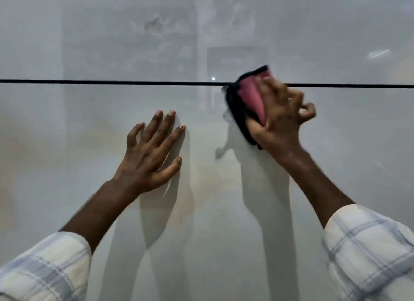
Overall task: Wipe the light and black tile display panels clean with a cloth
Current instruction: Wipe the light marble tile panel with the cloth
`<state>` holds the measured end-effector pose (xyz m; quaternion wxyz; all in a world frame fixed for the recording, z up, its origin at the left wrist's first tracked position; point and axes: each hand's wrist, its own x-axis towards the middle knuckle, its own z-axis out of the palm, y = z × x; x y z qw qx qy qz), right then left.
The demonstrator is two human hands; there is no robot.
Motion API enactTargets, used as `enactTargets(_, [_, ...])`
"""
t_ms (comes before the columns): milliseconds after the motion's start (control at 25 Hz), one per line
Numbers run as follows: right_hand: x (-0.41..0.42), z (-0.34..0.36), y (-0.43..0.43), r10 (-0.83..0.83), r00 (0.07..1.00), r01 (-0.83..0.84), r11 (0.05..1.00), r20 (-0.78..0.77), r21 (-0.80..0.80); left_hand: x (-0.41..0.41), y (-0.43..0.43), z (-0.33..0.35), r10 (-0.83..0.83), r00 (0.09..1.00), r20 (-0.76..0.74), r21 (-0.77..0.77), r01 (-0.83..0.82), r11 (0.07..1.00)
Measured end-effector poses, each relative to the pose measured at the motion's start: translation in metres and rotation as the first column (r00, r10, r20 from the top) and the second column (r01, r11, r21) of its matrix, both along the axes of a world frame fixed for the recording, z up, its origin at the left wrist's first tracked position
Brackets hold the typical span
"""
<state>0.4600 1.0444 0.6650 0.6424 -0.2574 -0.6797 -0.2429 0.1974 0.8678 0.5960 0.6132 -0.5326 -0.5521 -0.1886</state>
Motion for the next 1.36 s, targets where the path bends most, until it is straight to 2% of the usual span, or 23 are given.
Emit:
enactTargets(40, [-0.009,-0.002,-0.011,-0.026,0.995,0.016,0.994,-0.097,-0.106,-0.005,0.000,-0.006,-0.003,1.000,-0.022,-0.002,0.003,1.000])
enactTargets(80, [-0.025,-0.007,-0.024,-0.053,0.995,0.045,0.995,-0.082,-0.092,-0.008,0.002,-0.012,-0.007,0.999,-0.039,0.003,0.007,1.000])
enactTargets(200, [-0.049,-0.021,-0.038,-0.096,0.946,0.026,0.974,0.309,0.224,-0.016,0.004,-0.019,-0.088,0.994,-0.060,0.046,0.090,0.995])
enactTargets(240, [-0.045,-0.013,-0.036,-0.074,0.943,0.006,0.979,0.326,0.203,-0.016,0.005,-0.018,-0.115,0.992,-0.059,0.050,0.118,0.992])
enactTargets(320, [-0.047,-0.005,-0.040,-0.001,1.000,-0.001,0.997,-0.014,-0.078,-0.017,0.006,-0.018,-0.161,0.986,-0.048,0.046,0.163,0.986])
enactTargets(360, [-0.057,-0.009,-0.049,-0.067,0.984,0.041,0.987,-0.163,-0.158,-0.018,0.006,-0.018,-0.193,0.980,-0.046,0.045,0.195,0.980])
enactTargets(400, [-0.069,-0.015,-0.058,-0.117,0.978,0.094,0.987,-0.175,-0.134,-0.018,0.006,-0.018,-0.221,0.974,-0.050,0.050,0.223,0.973])
enactTargets(520, [-0.090,-0.036,-0.073,-0.144,0.945,0.084,0.974,0.294,0.208,-0.027,0.005,-0.019,-0.291,0.954,-0.076,0.068,0.296,0.953])
enactTargets(560, [-0.080,-0.025,-0.071,-0.092,0.949,0.036,0.982,0.302,0.186,-0.026,0.003,-0.016,-0.272,0.958,-0.086,0.076,0.279,0.957])
enactTargets(640, [-0.065,-0.014,-0.065,-0.007,0.994,-0.006,0.992,-0.107,-0.124,-0.025,0.003,-0.018,-0.272,0.961,-0.055,0.052,0.275,0.960])
enactTargets(680, [-0.064,-0.014,-0.063,-0.052,0.947,-0.041,0.959,-0.316,-0.280,-0.028,0.002,-0.020,-0.269,0.962,-0.050,0.048,0.271,0.961])
enactTargets(720, [-0.067,-0.017,-0.064,-0.130,0.907,-0.027,0.931,-0.400,-0.365,-0.028,0.002,-0.022,-0.268,0.962,-0.045,0.046,0.270,0.962])
enactTargets(760, [-0.071,-0.021,-0.069,-0.163,0.914,0.029,0.941,-0.373,-0.338,-0.026,0.002,-0.023,-0.274,0.961,-0.044,0.050,0.277,0.960])
enactTargets(840, [-0.085,-0.028,-0.078,-0.140,0.985,0.126,0.983,-0.098,-0.131,-0.026,0.004,-0.022,-0.289,0.957,-0.040,0.042,0.290,0.956])
enactTargets(920, [-0.082,-0.040,-0.076,-0.167,0.962,0.144,0.982,0.214,0.120,-0.027,0.004,-0.022,-0.302,0.953,-0.031,0.045,0.303,0.952])
enactTargets(960, [-0.072,-0.042,-0.071,-0.183,0.953,0.152,0.978,0.244,0.140,-0.027,0.003,-0.023,-0.299,0.954,-0.030,0.047,0.301,0.953])
enactTargets(1000, [-0.060,-0.043,-0.062,-0.168,0.971,0.158,0.985,0.173,0.069,-0.026,0.003,-0.024,-0.294,0.955,-0.032,0.046,0.295,0.954])
enactTargets(1040, [-0.047,-0.042,-0.054,-0.127,0.992,0.127,0.988,0.003,-0.093,-0.025,0.003,-0.024,-0.287,0.958,-0.028,0.035,0.288,0.957])
enactTargets(1120, [-0.029,-0.041,-0.041,-0.177,0.915,0.022,0.919,-0.362,-0.394,-0.026,0.003,-0.023,-0.276,0.961,-0.034,0.013,0.277,0.961])
enactTargets(1160, [-0.027,-0.043,-0.040,-0.245,0.875,0.025,0.884,-0.418,-0.466,-0.026,0.003,-0.023,-0.267,0.963,-0.037,0.010,0.268,0.963])
enactTargets(1200, [-0.029,-0.048,-0.040,-0.283,0.869,0.069,0.881,-0.405,-0.468,-0.025,0.004,-0.024,-0.252,0.967,-0.037,0.007,0.253,0.967])
enactTargets(1280, [-0.044,-0.071,-0.049,-0.252,0.923,0.155,0.935,-0.290,-0.319,-0.024,0.004,-0.027,-0.235,0.971,-0.035,0.000,0.235,0.972])
enactTargets(1360, [-0.068,-0.124,-0.068,-0.206,0.979,0.203,0.971,-0.008,-0.123,-0.024,0.006,-0.027,-0.228,0.973,-0.039,-0.004,0.228,0.974])
